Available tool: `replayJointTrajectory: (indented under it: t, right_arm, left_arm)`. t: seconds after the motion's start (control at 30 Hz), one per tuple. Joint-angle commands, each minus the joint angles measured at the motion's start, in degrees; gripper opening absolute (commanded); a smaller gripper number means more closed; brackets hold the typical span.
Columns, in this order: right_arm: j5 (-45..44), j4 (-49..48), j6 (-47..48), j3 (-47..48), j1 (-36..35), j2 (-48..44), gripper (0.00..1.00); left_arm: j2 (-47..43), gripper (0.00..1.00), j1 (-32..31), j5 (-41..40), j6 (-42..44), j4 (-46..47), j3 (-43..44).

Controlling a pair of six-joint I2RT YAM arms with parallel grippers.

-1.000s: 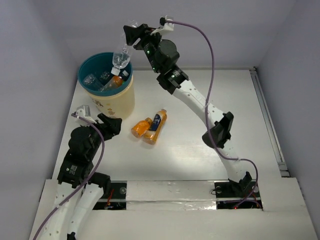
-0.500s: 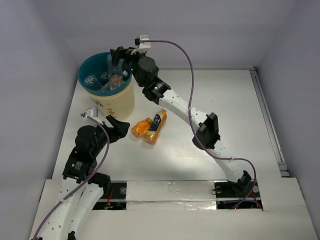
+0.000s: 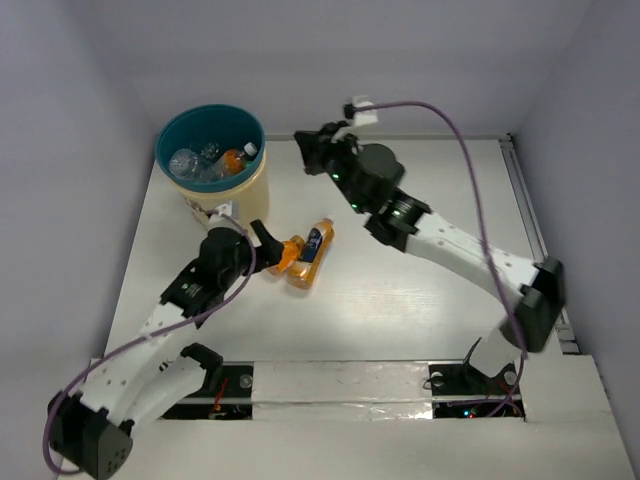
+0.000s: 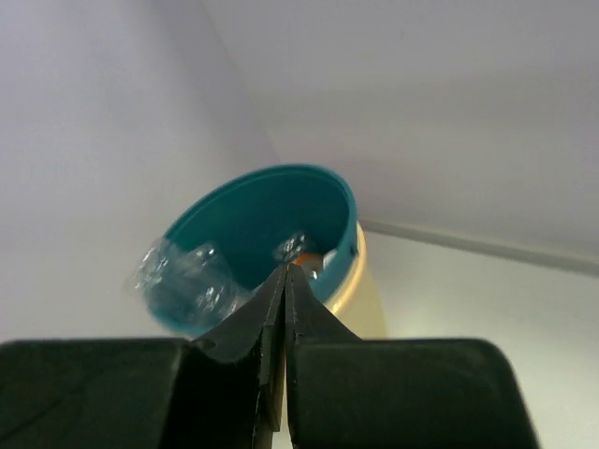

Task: Put the plastic bottles in the bin

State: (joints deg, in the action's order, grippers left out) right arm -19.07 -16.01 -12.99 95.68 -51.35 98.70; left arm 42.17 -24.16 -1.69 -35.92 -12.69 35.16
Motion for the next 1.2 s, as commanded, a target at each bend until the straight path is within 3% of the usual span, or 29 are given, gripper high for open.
replayJointTrajectory:
  t: [0.0, 0.03, 0.17, 0.27, 0.3, 0.4, 0.6, 0.7, 0.97, 1.17]
  right_arm:
    - [0.08, -7.28, -8.35, -16.10, 1.60, -12.52, 0.03]
    - [0.43, -6.85, -9.84, -23.36, 1.61, -14.21, 0.04]
    - [1.93, -6.05, -17.49, -37.21, 1.61, -17.92, 0.10]
    - [2.46, -6.31, -21.01, -44.14, 1.61, -17.84, 0.29]
    - [2.28, -6.84, -21.72, -45.65, 2.13, -17.92, 0.45]
    - [3.51, -8.42, -23.74, -48.92, 2.13, -18.01, 0.69]
    - [4.92, -9.13, -26.64, -49.80, 3.89, -14.76, 0.93]
    - [6.15, -8.25, -28.31, -48.84, 5.55, -12.22, 0.99]
    - [12.38, -5.26, -29.72, -43.66, 9.08, -5.45, 1.00]
    - [15.81, -2.27, -29.02, -39.87, 9.08, 0.17, 1.00]
  left_arm:
    - [7.38, 0.77, -7.20, -13.05, 0.23, 4.77, 3.76]
    - [10.88, 0.77, -8.95, -14.46, 0.76, 4.95, 4.47]
    - [18.37, 0.77, -8.97, -17.11, 3.75, 8.29, 6.76]
    - [24.17, 0.77, -8.97, -18.08, 5.15, 9.08, 8.43]
    - [25.40, 0.77, -8.97, -18.34, 5.60, 9.43, 9.31]
    - [30.33, 0.79, -8.97, -21.06, 7.62, 8.92, 11.77]
    - [37.18, 0.85, -8.97, -19.58, 9.03, 9.61, 13.01]
    - [39.91, 0.86, -8.97, -17.30, 8.24, 10.05, 11.87]
    - [41.50, 0.86, -7.83, -9.57, 5.08, 16.81, 3.88]
    - [43.52, 0.78, -7.83, -9.12, 3.58, 19.10, 1.76]
